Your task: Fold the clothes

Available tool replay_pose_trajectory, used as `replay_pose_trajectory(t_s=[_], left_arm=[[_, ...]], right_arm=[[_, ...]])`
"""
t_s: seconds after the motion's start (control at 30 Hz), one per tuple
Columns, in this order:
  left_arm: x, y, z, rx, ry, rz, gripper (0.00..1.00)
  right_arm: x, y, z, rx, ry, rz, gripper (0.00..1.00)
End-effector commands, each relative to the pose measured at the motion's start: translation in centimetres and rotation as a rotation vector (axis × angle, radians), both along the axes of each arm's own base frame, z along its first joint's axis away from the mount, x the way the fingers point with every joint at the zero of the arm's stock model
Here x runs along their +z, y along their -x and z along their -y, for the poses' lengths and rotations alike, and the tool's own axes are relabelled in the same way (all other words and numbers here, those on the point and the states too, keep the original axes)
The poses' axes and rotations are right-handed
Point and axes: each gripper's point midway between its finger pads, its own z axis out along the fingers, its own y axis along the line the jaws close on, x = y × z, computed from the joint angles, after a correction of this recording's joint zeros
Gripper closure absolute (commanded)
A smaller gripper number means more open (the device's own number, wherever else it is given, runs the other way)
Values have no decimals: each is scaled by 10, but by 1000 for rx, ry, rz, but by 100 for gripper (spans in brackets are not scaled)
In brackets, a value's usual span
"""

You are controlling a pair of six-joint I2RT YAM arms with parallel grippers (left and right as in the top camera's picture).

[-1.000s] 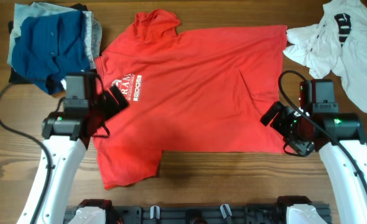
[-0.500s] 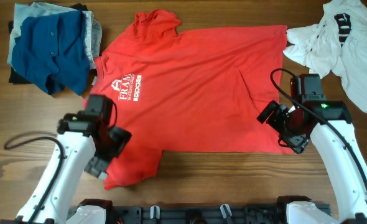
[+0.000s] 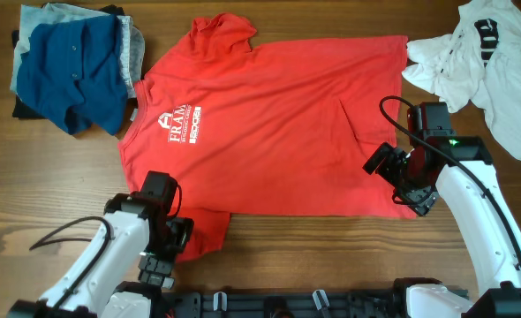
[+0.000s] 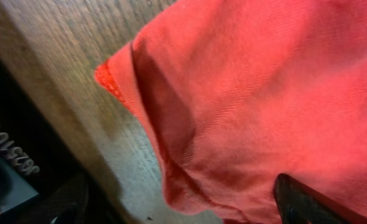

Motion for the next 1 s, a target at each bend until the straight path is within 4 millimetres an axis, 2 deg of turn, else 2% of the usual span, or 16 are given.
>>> replay_pose_trajectory(t_s=[0.0, 0.07, 0.17, 0.2, 0.27, 0.33, 0.37, 0.47, 0.77, 0.97], left_arm=[[-25, 1, -8, 63, -53, 36, 5], [-28, -5, -13, 58, -85, 67, 9], [-29, -8, -25, 48, -150, 87, 23], [-29, -8, -27, 46, -161, 90, 40], [-29, -9, -26, 47, -155, 91, 63], [-29, -8, -24, 49, -145, 88, 92], [-29, -8, -22, 50, -137, 87, 96], [-29, -8, -21, 51, -130, 86, 96], [-30, -24, -13, 59, -86, 147, 96], [-30, -31, -12, 61, -80, 178, 96]], right_arm=[[-3, 1, 4, 3, 26, -6, 0], [-3, 0, 4, 3, 26, -5, 0], [-3, 0, 4, 3, 26, -2, 0], [-3, 0, 4, 3, 26, -3, 1], [-3, 1, 4, 7, 26, -9, 7], [-4, 4, 4, 7, 26, -18, 12], [-5, 5, 4, 5, 21, -23, 16], [-16, 16, 4, -36, 19, -61, 22], [-60, 61, -16, -175, -96, -197, 24], [-69, 67, -13, -208, -84, -206, 24]])
